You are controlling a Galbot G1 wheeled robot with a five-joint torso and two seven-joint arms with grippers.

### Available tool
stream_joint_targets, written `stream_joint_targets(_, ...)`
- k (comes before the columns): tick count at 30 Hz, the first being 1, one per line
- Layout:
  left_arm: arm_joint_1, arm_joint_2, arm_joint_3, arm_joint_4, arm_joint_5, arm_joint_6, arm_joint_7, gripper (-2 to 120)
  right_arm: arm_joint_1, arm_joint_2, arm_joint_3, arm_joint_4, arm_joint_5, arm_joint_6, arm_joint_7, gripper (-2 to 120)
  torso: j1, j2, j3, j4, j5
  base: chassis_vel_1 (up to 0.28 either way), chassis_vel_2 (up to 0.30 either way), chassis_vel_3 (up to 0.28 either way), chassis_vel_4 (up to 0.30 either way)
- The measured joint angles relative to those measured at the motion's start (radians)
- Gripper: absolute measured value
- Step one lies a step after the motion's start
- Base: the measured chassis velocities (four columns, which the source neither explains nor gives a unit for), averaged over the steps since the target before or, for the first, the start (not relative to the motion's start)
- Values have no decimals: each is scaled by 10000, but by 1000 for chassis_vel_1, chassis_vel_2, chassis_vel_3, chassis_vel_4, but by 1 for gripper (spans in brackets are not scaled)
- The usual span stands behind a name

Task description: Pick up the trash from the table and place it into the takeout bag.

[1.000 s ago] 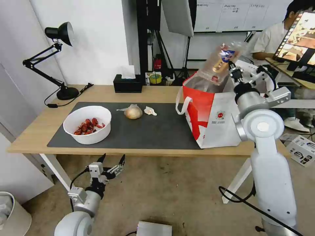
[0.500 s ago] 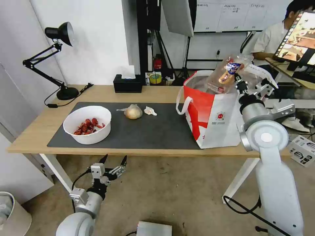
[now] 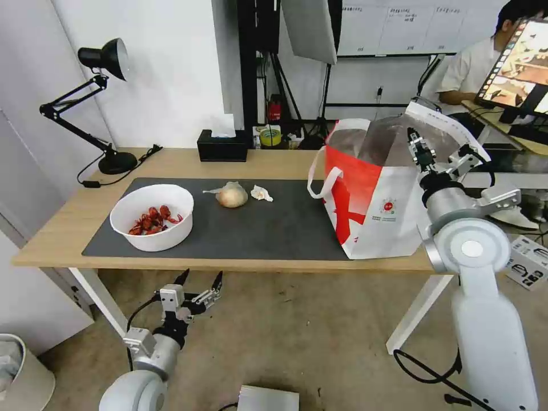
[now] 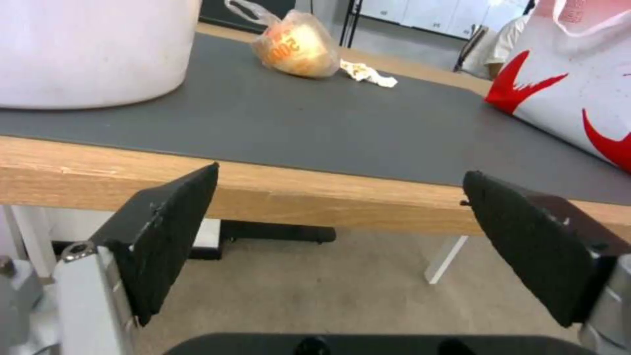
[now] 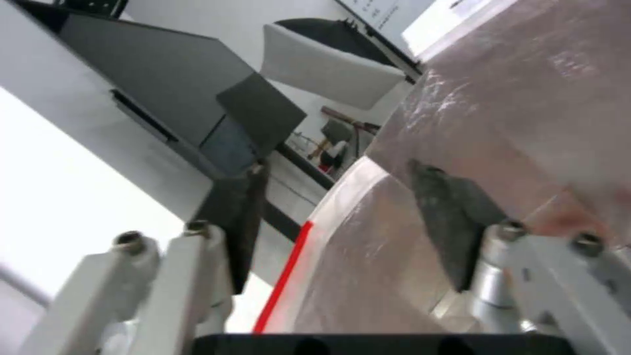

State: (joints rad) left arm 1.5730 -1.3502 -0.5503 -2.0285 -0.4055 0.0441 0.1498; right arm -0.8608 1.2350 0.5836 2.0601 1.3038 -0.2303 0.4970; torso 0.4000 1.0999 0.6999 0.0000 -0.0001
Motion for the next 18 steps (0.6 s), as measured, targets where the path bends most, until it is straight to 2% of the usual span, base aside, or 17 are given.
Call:
stream_joint_targets(2, 0, -21, 18, -1, 1, -107, 6, 100, -177, -52, -115, 314, 126, -58, -572, 72, 0, 0, 0, 0, 1, 0, 0, 0, 0)
stream_joint_targets(3, 0, -21, 18, -1, 1, -107, 6, 100, -177, -52, -115, 314, 126, -58, -572, 72, 0, 0, 0, 0, 1, 0, 0, 0, 0)
stream_joint_targets(5, -3, -34, 27, -1, 1, -182, 49, 100, -378, -128, -307, 627, 258, -83, -1457, 82, 0, 0, 0, 0, 1, 0, 0, 0, 0)
stream_joint_targets(6, -3, -34, 27, -1, 1, -182, 49, 100, -378, -128, -307, 627, 258, -83, -1457, 82, 0, 0, 0, 0, 1, 0, 0, 0, 0)
stream_joint_targets(9, -5, -56, 28, -5, 1, -212, 71, 100, -810, -348, -813, 1155, 269, -268, -2979, 96, 0, 0, 0, 0, -1, 0, 0, 0, 0)
stream_joint_targets(11, -5, -58, 26, -6, 1, -223, 72, 100, -912, -404, -933, 1249, 127, -318, -3298, 98, 0, 0, 0, 0, 0, 0, 0, 0, 0)
stream_joint_targets(13, -6, -62, 16, -15, -1, -264, 71, 100, -1226, -611, -1319, 1422, -707, -398, -4425, 100, -2, 0, 0, 0, 0, 0, 0, 0, 0)
stream_joint_targets(14, -6, -62, 16, -15, -1, -264, 71, 100, -1226, -611, -1319, 1422, -707, -398, -4425, 100, -2, 0, 0, 0, 0, 0, 0, 0, 0)
stream_joint_targets(16, -7, -63, 9, -17, -3, -335, 71, 100, -1518, -819, -1641, 1531, -1662, -441, -5344, 100, -2, 0, 0, 1, -1, 0, 0, 0, 0)
stream_joint_targets(18, -14, -65, 8, -17, -3, -372, 72, 100, -1651, -904, -1744, 1570, -2068, -486, -5593, 100, -1, 0, 0, 1, 0, 0, 0, 0, 0)
